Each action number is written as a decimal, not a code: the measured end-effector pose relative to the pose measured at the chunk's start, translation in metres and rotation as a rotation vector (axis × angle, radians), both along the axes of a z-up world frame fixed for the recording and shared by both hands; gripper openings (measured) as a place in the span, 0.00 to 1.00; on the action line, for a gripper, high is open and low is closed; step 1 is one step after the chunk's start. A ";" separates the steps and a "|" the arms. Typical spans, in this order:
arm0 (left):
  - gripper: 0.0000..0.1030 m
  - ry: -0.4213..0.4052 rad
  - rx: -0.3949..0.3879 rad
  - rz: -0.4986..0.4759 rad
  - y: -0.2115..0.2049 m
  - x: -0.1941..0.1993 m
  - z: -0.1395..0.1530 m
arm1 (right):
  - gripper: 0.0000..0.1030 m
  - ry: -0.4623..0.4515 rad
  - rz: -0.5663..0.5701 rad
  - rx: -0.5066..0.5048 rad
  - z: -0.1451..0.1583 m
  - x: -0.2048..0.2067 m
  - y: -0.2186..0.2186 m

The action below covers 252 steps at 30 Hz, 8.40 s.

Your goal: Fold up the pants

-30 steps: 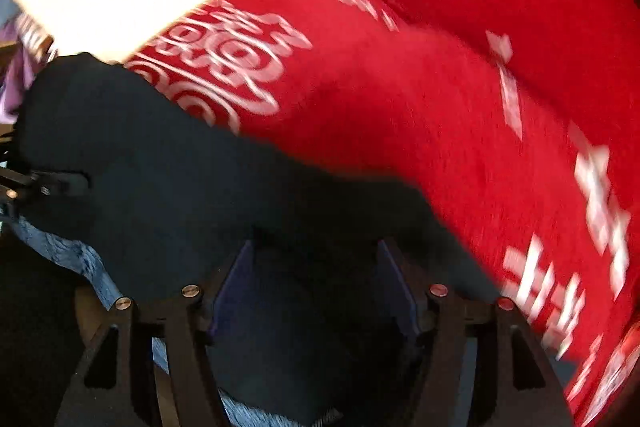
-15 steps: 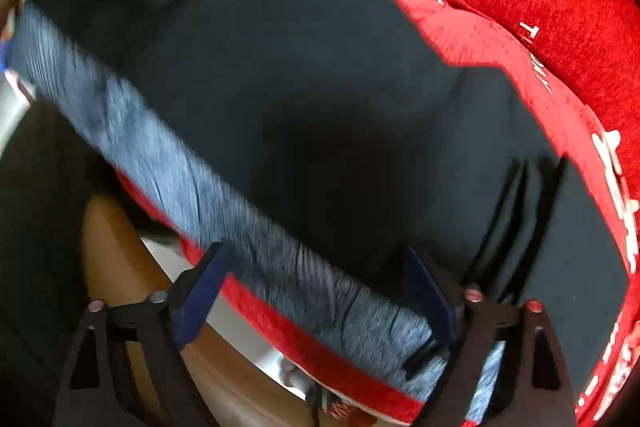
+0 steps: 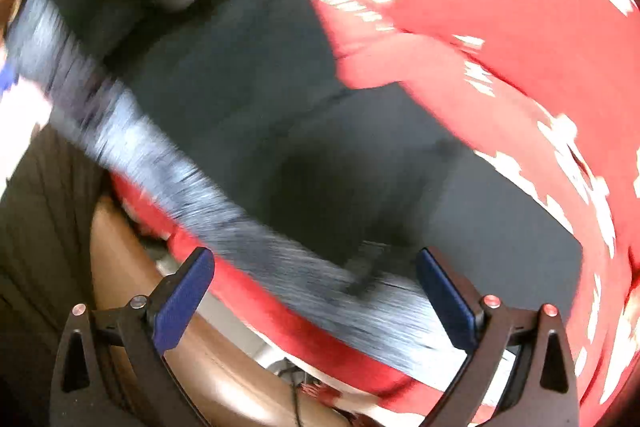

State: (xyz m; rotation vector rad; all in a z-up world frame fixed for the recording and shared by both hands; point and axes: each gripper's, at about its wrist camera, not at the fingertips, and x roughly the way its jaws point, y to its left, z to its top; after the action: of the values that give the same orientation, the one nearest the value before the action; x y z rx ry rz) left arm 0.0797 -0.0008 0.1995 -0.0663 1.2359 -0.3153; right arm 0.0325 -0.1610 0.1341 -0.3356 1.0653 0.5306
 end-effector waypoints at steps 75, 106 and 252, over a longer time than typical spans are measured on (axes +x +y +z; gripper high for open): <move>0.87 0.087 0.090 0.035 -0.092 0.019 -0.099 | 0.25 0.199 -0.415 0.301 -0.017 0.013 -0.160; 0.87 0.080 -0.006 0.086 -0.074 0.019 -0.092 | 0.17 0.026 -0.498 0.359 0.028 0.025 -0.200; 0.40 0.062 -0.061 0.248 0.035 0.031 -0.097 | 0.50 0.218 -0.351 0.454 -0.012 0.070 -0.038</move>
State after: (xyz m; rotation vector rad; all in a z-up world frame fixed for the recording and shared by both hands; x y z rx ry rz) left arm 0.1105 0.0337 0.1021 -0.2811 1.2640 -0.1359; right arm 0.1022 -0.1989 0.1226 0.3108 1.1473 0.4816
